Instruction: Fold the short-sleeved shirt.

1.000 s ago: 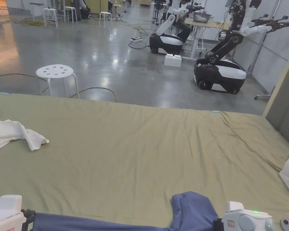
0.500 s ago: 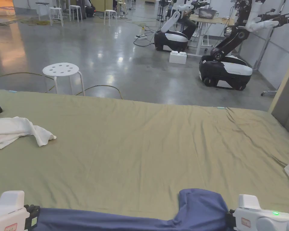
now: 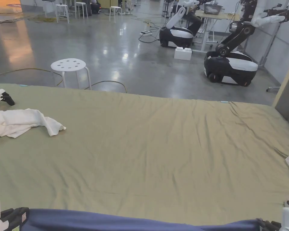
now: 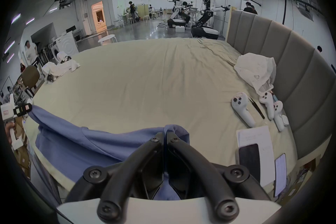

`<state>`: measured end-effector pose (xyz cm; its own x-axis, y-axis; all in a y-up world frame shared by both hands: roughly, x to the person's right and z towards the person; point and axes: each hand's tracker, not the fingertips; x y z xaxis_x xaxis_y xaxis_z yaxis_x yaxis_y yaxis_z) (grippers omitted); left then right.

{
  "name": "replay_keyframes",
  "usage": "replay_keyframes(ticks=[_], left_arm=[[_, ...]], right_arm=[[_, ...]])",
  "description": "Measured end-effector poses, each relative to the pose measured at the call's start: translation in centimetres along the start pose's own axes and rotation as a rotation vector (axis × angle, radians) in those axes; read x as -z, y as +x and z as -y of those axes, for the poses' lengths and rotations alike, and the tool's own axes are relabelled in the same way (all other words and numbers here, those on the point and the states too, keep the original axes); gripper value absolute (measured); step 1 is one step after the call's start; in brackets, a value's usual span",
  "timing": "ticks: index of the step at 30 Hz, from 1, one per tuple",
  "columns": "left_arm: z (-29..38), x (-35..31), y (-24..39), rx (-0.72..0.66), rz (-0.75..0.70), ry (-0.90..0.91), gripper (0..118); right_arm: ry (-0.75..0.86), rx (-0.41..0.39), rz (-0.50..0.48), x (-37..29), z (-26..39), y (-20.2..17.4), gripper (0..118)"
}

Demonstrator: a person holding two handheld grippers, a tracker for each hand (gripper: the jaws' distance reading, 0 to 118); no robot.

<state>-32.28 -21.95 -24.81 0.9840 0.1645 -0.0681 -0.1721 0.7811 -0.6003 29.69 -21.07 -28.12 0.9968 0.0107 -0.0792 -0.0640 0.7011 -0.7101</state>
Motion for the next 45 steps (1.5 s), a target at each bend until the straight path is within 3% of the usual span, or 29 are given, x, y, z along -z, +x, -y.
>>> replay_keyframes(ticks=[6,12,18,20,21,22,23,25,31,36,41,42,45], left_arm=[[4.6,-0.5,-1.2,0.014,0.009,-0.103,0],[8.8,1.1,-2.2,0.071,-0.023,-0.269,0],[10.2,2.3,-2.0,0.123,-0.065,-0.278,7],[9.9,2.3,-1.8,0.119,-0.079,-0.276,17],[9.7,2.3,-1.7,0.115,-0.087,-0.27,25],[9.4,1.6,-1.0,0.112,-0.097,-0.261,44],[9.1,1.4,-0.7,0.108,-0.112,-0.242,58],[8.2,0.9,-0.2,0.101,-0.117,-0.182,66],[5.0,1.3,2.2,0.105,-0.067,-0.004,66],[1.9,1.4,5.7,0.144,-0.097,0.16,66],[-1.0,0.6,8.5,0.168,-0.135,0.339,64],[-1.3,0.5,8.9,0.173,-0.143,0.371,60],[-2.3,-0.2,9.7,0.184,-0.171,0.457,39]], right_arm=[[-0.158,-0.122,0.04,-0.9,5.7,-0.8,0],[-0.281,-0.122,0.058,0.9,11.4,-1.4,0],[-0.279,-0.101,0.068,2.3,12.9,-1.9,1],[-0.284,-0.112,0.074,2.5,12.8,-2.3,13],[-0.287,-0.132,0.088,2.4,12.6,-2.4,27],[-0.291,-0.155,0.118,2.1,12.1,-2.7,54],[-0.284,-0.168,0.168,1.7,11.5,-3.1,73],[-0.217,-0.17,0.268,0.4,9.9,-4.4,79],[0.074,-0.072,0.205,-1.0,4.9,-7.2,79],[0.322,-0.025,0.129,-0.8,1.6,-10.6,79],[0.545,0.0,0.112,-1.4,-1.5,-14.2,75],[0.587,0.005,0.12,-1.6,-2.1,-14.8,69],[0.686,0.016,0.137,-2.2,-3.4,-16.4,24]])
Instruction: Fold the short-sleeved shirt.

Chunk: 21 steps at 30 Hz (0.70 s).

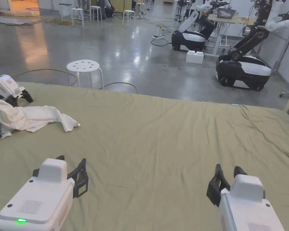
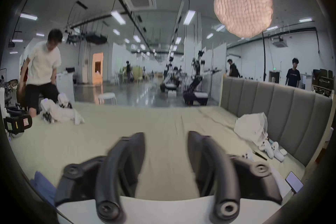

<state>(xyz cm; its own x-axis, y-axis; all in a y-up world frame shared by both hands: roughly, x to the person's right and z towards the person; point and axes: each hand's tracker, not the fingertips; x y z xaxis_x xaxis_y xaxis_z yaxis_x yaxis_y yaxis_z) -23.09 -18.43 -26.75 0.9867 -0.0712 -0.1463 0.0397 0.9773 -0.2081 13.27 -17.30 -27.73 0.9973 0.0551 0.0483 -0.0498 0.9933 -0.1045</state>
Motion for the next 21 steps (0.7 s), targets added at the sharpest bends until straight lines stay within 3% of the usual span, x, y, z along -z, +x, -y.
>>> replay_keyframes(ticks=[1,3,11,21], left_arm=[[-0.4,-0.1,0.3,-0.001,-0.008,0.018,22],[-0.9,-0.3,0.3,-0.014,-0.021,0.043,0],[-1.2,-2.2,-2.1,-0.011,-0.049,0.053,0],[5.8,-1.5,-14.4,-0.269,0.103,-0.456,0]], right_arm=[[0.024,0.005,0.003,0.1,-0.4,-0.4,7],[0.037,0.012,-0.006,0.3,-0.8,-0.7,4],[0.061,0.019,-0.017,0.3,-1.6,-1.7,1],[0.007,-0.002,-0.066,0.6,-0.4,-2.2,1]])
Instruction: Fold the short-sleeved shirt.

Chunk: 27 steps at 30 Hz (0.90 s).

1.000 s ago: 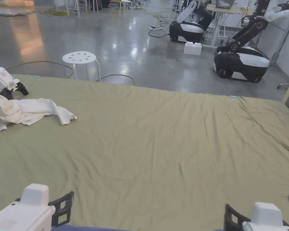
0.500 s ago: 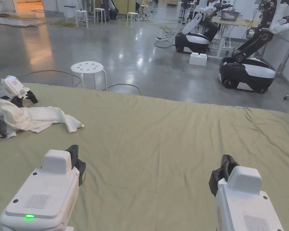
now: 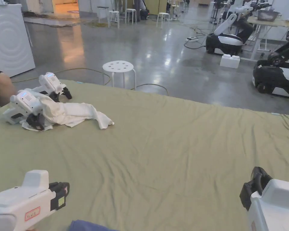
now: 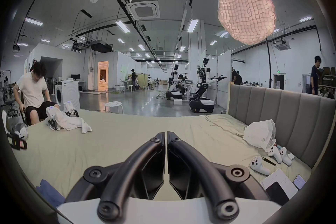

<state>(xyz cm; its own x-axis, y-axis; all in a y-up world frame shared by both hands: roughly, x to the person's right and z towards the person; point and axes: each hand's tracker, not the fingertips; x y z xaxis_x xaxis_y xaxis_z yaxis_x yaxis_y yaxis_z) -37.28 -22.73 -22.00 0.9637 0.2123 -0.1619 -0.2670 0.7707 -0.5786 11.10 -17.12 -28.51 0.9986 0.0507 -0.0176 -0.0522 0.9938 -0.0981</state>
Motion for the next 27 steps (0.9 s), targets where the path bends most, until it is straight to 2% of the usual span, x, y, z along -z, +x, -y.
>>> replay_keyframes(ticks=[2,4,6,8,10,11,15,18,23,25,26,27], left_arm=[[1.7,0.8,-2.9,-0.092,0.033,-0.074,0],[2.9,2.0,-5.6,-0.241,0.136,-0.161,1],[4.3,3.1,-7.6,-0.341,0.185,-0.217,13],[5.5,4.4,-9.4,-0.414,0.262,-0.289,40],[6.6,5.6,-10.1,-0.487,0.33,-0.376,81],[7.1,6.2,-10.4,-0.515,0.343,-0.405,89],[8.0,6.8,-11.5,-0.562,0.448,-0.328,89],[8.2,7.7,-12.1,-0.622,0.507,-0.362,89],[8.8,9.7,-11.6,-0.624,0.604,-0.405,87],[8.8,10.1,-10.4,-0.615,0.61,-0.418,78],[8.9,10.4,-9.7,-0.59,0.602,-0.445,68],[9.0,10.7,-9.0,-0.543,0.592,-0.471,52]], right_arm=[[-0.018,-0.008,-0.015,0.1,0.3,-0.4,1],[-0.032,-0.016,-0.028,0.1,0.6,-0.8,1],[-0.042,-0.022,-0.039,0.2,0.9,-1.2,1],[-0.051,-0.025,-0.046,0.2,1.1,-1.4,1],[-0.06,-0.027,-0.054,0.3,1.3,-1.6,1],[-0.065,-0.029,-0.054,0.3,1.5,-1.6,1],[-0.084,-0.028,-0.045,0.1,1.9,-1.2,1],[-0.1,-0.02,-0.037,0.1,2.3,-0.8,1],[-0.123,0.004,-0.028,0.1,3.0,-0.4,1],[-0.13,0.009,-0.027,0.2,3.2,-0.4,1],[-0.132,0.013,-0.027,0.2,3.2,-0.3,1],[-0.133,0.017,-0.027,0.2,3.3,-0.4,1]])
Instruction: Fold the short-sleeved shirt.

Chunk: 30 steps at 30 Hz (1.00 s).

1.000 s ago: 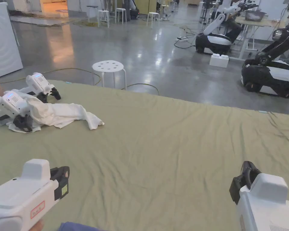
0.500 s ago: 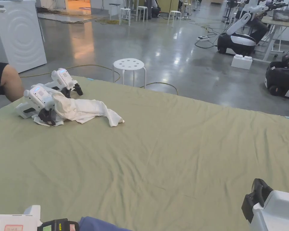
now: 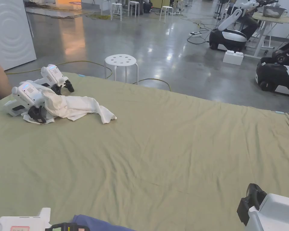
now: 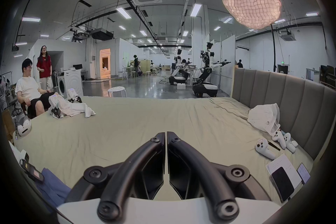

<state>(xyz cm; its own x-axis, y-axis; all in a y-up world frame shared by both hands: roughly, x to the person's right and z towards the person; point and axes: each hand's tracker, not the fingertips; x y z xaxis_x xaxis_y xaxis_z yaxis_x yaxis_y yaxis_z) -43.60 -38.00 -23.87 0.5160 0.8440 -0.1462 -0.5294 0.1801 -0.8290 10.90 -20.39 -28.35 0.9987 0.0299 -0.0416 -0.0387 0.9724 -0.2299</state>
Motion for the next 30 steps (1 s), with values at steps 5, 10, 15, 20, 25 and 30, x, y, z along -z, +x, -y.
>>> replay_keyframes(ticks=[5,10,15,20,25,30], left_arm=[[2.0,1.5,1.9,0.037,-0.053,0.01,6],[3.1,0.1,5.2,0.108,-0.097,0.031,3],[3.1,-1.8,8.7,0.147,-0.088,0.091,3],[1.5,-5.4,11.5,0.218,-0.211,0.137,3],[0.2,-9.4,13.2,0.268,-0.403,0.209,3],[1.4,-8.6,16.0,0.36,-0.521,0.184,3]], right_arm=[[-0.01,0.011,-0.003,0.1,0.1,0.1,1],[-0.015,0.002,-0.002,0.2,0.2,0.6,1],[-0.022,0.007,0.003,0.4,0.3,1.3,1],[-0.016,0.005,0.006,0.5,0.1,1.8,1],[-0.013,0.002,0.002,0.7,0.0,2.0,1],[-0.015,0.008,-0.006,0.9,0.0,1.8,1]])
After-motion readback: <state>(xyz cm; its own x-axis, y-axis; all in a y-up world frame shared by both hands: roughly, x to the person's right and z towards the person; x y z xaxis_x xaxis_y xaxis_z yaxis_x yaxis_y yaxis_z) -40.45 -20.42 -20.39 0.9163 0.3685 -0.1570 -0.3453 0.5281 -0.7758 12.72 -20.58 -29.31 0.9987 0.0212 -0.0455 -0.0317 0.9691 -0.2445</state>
